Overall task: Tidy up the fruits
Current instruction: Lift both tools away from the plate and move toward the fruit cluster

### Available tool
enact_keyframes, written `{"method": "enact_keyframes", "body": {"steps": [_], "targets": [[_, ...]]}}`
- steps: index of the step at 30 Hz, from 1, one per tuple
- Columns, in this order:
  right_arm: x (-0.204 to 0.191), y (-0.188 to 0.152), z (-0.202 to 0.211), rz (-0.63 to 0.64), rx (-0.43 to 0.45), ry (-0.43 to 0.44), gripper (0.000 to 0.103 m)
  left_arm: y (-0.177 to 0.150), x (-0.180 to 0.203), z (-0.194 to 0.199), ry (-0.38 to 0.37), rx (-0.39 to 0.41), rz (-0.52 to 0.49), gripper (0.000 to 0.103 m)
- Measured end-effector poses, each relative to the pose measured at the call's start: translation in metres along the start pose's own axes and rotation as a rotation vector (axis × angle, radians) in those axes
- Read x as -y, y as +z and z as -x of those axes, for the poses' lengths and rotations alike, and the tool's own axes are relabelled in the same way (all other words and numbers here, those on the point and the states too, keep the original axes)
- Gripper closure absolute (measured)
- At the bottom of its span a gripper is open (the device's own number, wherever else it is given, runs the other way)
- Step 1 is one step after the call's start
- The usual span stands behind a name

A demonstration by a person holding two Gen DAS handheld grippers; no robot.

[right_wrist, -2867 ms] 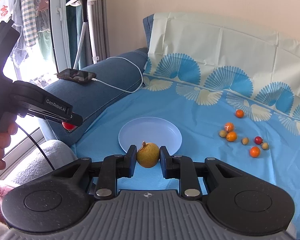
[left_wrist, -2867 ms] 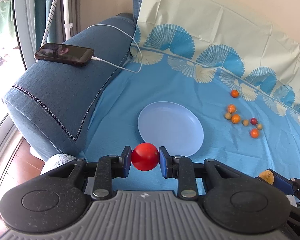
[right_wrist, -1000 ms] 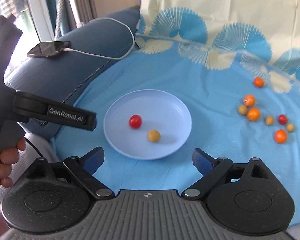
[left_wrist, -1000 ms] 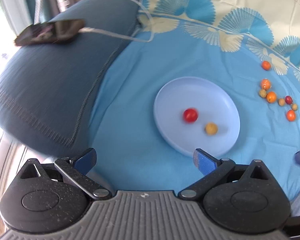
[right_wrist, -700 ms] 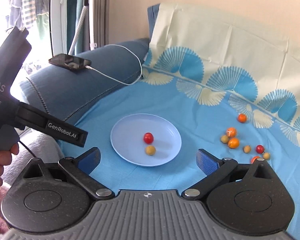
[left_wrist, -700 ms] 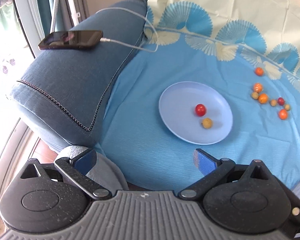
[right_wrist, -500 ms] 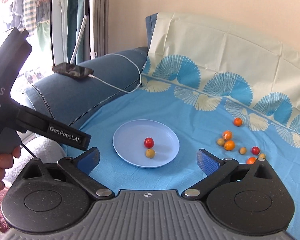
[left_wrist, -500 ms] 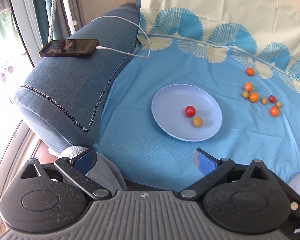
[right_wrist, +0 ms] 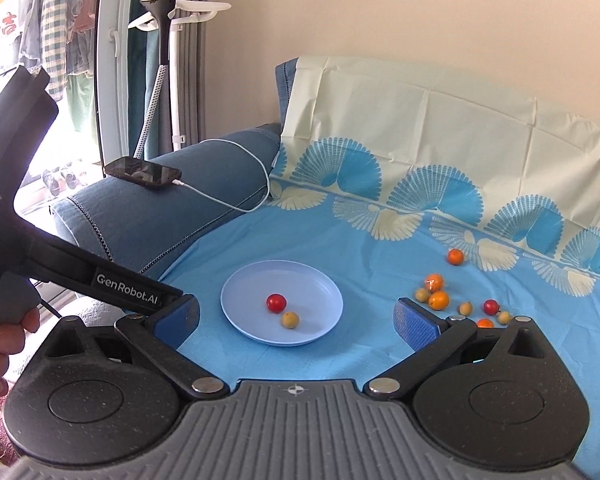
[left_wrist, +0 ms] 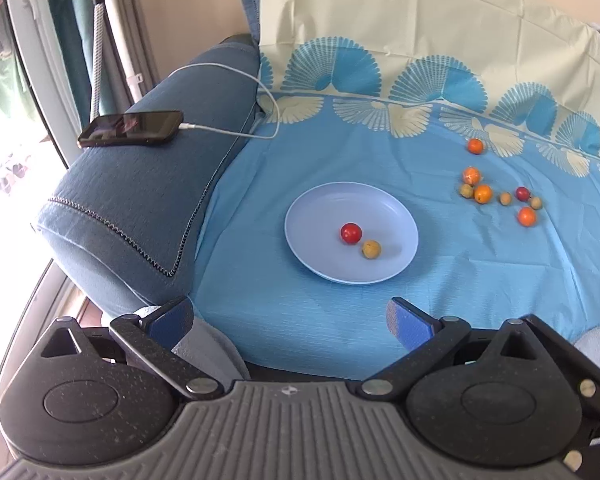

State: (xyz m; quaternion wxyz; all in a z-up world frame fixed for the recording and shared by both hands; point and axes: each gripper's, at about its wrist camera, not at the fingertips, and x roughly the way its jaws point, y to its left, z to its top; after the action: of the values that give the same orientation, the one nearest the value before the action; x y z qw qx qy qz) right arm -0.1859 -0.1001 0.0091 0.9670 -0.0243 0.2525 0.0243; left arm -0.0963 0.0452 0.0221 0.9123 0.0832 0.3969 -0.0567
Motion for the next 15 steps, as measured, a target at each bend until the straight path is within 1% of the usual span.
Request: {"method": "enact_keyframes", "body": {"steps": [15], "targets": [[0.0024, -0.0006, 0.0016, -0.029, -0.001, -0.014, 0.001, -0.0001, 0.0052, -0.0005, -0.006, 0.0, -0.03, 0.0]]}}
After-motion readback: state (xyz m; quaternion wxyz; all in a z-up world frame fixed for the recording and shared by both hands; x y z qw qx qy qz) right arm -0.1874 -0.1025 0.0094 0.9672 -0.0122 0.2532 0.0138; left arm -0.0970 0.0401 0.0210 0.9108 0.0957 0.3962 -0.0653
